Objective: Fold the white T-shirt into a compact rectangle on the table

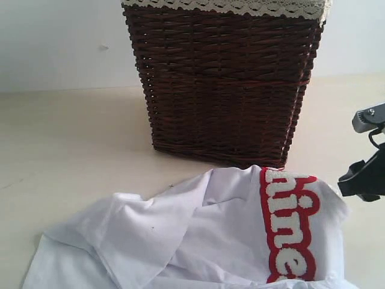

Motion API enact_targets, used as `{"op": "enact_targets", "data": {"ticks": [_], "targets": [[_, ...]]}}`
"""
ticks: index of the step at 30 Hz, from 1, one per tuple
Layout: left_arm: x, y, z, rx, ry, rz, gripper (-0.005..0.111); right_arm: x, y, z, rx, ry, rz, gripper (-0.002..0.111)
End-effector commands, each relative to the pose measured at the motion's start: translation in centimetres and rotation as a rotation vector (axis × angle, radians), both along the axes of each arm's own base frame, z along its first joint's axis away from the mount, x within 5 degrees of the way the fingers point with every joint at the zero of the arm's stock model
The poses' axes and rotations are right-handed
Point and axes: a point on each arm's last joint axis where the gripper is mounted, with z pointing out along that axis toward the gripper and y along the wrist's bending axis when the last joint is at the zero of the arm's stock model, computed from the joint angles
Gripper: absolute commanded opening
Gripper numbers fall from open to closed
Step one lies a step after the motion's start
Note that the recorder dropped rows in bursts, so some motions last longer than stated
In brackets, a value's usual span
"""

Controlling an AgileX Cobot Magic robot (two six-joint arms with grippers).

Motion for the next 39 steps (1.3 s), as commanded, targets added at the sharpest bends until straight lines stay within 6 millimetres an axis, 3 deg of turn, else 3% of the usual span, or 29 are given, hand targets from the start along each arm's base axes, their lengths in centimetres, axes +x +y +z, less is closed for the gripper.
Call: {"op": "enact_targets", "data": {"ticks": [1, 7, 12, 17, 26, 39], "targets": [[0.0, 0.0, 0.1, -0.004, -0.013, -0.005, 0.000, 0.6, -0.2, -1.8, 0.082, 0.094, -0.051, 0.054], [0.0, 0.0, 0.1, -0.004, -0.013, -0.005, 0.000, 3.0, 0.9, -0.3, 0.296, 0.089, -0.113, 0.054], [0.0, 0.0, 0.1, -0.004, -0.013, -0.005, 0.000, 3.9, 1.5, 0.2, 0.429, 0.142, -0.179, 0.054], [0.0, 0.0, 0.1, -0.004, -0.013, -0.005, 0.000, 3.5, 1.2, -0.6, 0.432, 0.240, -0.226, 0.054], [0.0, 0.0, 0.1, -0.004, -0.013, -0.005, 0.000, 2.8, -2.7, -1.1, 0.476, 0.313, -0.407, 0.054], [0.0, 0.0, 0.1, -0.004, -0.013, -0.005, 0.000, 3.7, -2.1, -3.6, 0.641, 0.358, -0.417, 0.051]]}}
